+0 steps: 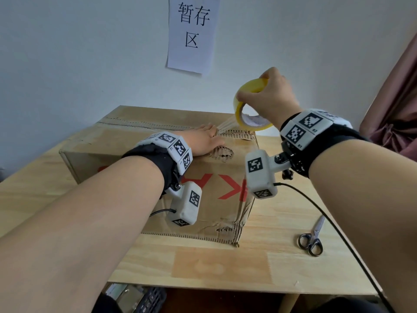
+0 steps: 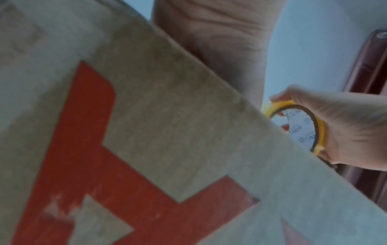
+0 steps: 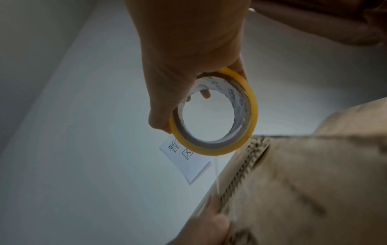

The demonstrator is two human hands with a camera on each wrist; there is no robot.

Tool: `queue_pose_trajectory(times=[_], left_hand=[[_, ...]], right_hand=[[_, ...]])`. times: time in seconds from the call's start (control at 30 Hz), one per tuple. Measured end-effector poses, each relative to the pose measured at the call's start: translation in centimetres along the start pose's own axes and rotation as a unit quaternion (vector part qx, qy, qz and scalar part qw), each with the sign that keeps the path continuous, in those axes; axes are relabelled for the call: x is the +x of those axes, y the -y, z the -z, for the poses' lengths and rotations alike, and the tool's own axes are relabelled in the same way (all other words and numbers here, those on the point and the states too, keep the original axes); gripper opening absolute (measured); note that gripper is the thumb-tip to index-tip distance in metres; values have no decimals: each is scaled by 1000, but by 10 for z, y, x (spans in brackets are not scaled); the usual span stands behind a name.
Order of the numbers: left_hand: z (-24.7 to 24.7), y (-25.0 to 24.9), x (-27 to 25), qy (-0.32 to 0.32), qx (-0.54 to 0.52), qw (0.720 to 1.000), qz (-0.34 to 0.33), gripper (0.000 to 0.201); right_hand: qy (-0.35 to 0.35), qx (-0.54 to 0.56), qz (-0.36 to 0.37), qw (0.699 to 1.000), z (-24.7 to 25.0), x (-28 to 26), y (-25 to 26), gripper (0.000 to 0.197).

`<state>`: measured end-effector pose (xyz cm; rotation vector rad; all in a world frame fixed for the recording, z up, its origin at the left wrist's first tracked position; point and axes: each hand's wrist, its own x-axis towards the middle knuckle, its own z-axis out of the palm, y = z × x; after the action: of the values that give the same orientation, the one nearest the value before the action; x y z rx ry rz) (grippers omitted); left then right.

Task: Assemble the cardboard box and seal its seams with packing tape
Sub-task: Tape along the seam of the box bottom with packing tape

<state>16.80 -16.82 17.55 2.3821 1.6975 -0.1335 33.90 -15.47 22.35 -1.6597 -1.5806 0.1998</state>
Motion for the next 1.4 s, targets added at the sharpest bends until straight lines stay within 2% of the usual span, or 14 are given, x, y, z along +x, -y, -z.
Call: queue_pose_trajectory(times=[0.27, 0.53, 0.7, 0.8, 0.9, 1.03, 1.13, 1.23, 1.4], left_hand=[[0, -5, 5, 4, 6, 1000, 15, 69], [7, -48, -12, 42, 42, 998, 36, 60], [7, -19, -8, 37, 0, 999, 17, 66], [9, 12, -13, 19, -28, 999, -5, 62], [10, 33, -19, -3, -26, 1000, 18, 58], [6, 35, -17, -17, 3, 999, 42, 61], [1, 30, -9, -33, 14, 998, 44, 63], [-2, 10, -3, -36, 8, 999, 18, 62], [1, -24, 10, 1, 33, 999, -6, 62]], right_hand=[[26, -40, -26, 999, 0, 2, -24, 74], [41, -98, -17, 994, -10, 2, -16, 75], [46, -103, -42, 993, -9, 4, -14, 76], [55, -99, -45, 993, -10, 5, -13, 76], [50, -88, -51, 994, -10, 6, -13, 76], [43, -56, -55, 996, -8, 6, -19, 76], [35, -40, -54, 997, -6, 6, -23, 75], [29, -30, -51, 998, -6, 5, -24, 76], [26, -37, -45, 998, -6, 3, -25, 76]])
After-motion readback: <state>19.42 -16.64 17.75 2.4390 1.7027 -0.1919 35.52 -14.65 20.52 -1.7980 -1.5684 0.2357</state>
